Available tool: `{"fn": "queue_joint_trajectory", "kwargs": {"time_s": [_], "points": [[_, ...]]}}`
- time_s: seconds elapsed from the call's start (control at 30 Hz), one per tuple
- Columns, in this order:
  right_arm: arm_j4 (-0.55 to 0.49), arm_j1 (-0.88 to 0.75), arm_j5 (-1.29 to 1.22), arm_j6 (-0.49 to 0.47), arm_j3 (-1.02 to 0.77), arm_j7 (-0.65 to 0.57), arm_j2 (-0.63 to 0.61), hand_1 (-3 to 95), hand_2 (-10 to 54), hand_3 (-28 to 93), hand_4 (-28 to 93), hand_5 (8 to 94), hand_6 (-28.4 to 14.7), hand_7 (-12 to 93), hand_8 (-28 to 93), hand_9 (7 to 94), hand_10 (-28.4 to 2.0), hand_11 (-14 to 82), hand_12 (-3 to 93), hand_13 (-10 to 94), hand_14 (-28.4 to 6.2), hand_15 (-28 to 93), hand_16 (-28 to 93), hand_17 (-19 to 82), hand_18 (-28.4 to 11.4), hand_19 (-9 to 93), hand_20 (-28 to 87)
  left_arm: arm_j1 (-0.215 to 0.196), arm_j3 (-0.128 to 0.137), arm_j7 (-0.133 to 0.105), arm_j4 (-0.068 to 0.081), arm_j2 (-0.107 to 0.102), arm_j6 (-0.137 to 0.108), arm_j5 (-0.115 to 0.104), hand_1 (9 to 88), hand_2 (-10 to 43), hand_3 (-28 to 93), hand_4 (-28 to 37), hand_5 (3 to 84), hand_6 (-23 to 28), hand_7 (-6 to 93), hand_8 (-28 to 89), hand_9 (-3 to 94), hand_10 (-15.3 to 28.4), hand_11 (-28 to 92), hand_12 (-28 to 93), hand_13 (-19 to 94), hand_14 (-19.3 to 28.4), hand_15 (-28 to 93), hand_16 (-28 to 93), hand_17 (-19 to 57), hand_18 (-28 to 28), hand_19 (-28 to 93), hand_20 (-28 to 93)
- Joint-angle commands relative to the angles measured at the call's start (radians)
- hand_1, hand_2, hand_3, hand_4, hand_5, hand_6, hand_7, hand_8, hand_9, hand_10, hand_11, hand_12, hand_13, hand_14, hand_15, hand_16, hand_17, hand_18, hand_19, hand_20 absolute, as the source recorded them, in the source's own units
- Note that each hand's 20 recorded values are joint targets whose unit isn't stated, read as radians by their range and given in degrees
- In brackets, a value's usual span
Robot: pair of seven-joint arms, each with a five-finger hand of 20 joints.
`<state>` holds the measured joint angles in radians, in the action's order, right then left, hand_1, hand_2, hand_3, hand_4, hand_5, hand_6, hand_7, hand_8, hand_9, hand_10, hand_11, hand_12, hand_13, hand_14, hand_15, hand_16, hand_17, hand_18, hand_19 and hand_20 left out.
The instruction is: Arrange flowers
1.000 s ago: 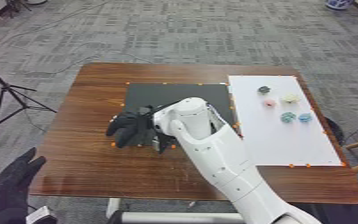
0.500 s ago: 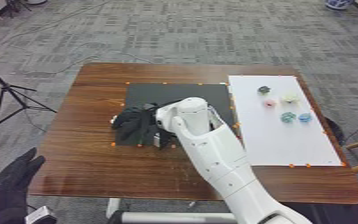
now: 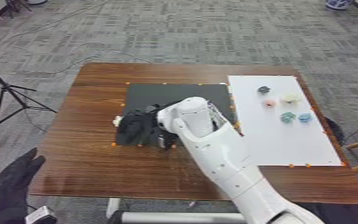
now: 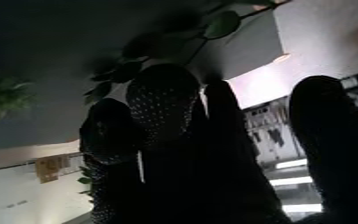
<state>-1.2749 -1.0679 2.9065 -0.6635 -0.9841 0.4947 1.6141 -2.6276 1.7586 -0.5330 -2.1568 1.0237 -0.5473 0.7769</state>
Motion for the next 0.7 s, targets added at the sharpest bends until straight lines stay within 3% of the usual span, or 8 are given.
{"fn": "queue_joint_trajectory", "kwargs": {"time_s": [0.03,0.33,0.7], "points": [[-0.010,0.000,-0.060,-0.064,0.030,-0.054,-0.098,19.9,8.0,71,-11,41.2,-5.7,8,-6,40.4,-10.6,4.3,9.0,76,-9.6,67,30,48,-20.1,93,51,-0.004,0.005,-0.006,-0.007,0.010,0.012,0.006,21.0,8.0,71,-28.3,39.2,2.8,17.8,-11,44.7,13.6,20,10,34,13.6,10,2,3.1,9.2,11,14],[-0.076,0.008,-0.129,-0.114,0.084,-0.052,-0.140,19.6,7.8,71,-11,41.7,-5.8,8,-6,40.7,-10.8,4.4,9.1,76,-9.7,67,30,48,-20.1,93,52,-0.003,0.006,-0.003,-0.007,0.014,0.014,0.010,21.1,7.9,71,-28.3,39.3,2.8,17.8,-11,44.6,13.6,20,10,34,13.7,10,2,3.1,9.2,11,14],[-0.094,0.066,-0.245,-0.037,0.074,-0.071,-0.124,18.7,6.8,71,-11,41.9,-5.3,8,-6,41.1,-10.3,4.5,9.3,76,-9.9,67,30,49,-20.4,93,52,0.000,0.010,0.007,-0.007,0.027,0.023,0.022,21.0,7.8,71,-28.3,39.6,2.9,17.8,-11,44.7,13.7,21,11,34,13.9,10,2,3.0,9.3,11,14]]}}
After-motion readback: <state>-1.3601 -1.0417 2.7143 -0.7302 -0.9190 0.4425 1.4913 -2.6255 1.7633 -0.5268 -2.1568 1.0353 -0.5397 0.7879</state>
